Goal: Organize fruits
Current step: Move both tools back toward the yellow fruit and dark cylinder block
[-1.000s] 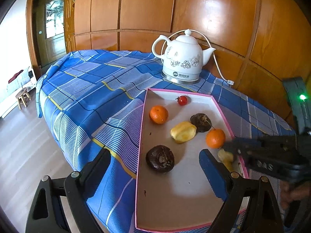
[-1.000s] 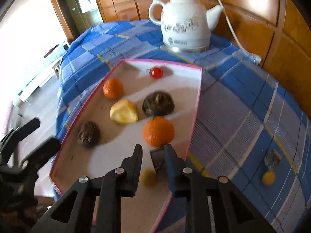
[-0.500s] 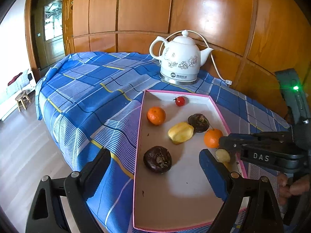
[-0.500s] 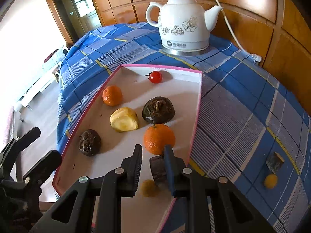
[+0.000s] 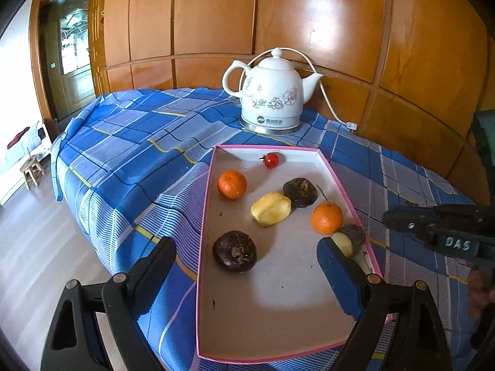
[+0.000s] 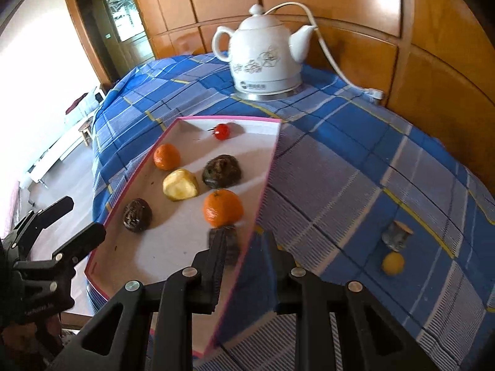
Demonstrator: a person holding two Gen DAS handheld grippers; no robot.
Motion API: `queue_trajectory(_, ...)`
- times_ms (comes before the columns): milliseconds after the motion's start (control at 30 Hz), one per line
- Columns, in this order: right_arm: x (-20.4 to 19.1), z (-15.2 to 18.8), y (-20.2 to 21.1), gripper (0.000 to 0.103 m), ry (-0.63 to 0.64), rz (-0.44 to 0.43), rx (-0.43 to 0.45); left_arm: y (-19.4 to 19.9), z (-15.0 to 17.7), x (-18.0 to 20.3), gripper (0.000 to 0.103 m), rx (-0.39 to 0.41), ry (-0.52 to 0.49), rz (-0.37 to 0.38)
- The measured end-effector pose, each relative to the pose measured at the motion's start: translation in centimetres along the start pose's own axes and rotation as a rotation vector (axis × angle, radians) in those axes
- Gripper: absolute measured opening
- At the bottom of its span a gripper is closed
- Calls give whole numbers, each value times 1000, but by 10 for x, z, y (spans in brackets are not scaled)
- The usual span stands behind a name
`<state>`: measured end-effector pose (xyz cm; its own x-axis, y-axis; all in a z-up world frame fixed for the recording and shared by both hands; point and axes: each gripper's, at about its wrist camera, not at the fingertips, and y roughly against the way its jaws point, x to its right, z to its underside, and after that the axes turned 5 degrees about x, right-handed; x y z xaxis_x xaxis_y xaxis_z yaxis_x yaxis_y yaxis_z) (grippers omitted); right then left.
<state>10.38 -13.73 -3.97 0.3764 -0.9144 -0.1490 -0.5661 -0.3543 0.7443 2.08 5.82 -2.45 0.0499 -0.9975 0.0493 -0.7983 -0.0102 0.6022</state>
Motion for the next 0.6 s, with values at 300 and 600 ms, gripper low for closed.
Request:
queue_trajectory(300, 56, 11, 38, 24, -59, 83, 33, 1, -2, 14, 93, -3, -44, 17)
queue_trajectory(600, 126, 28, 73, 27, -136, 215, 50, -3, -9, 34, 93, -17, -98, 58)
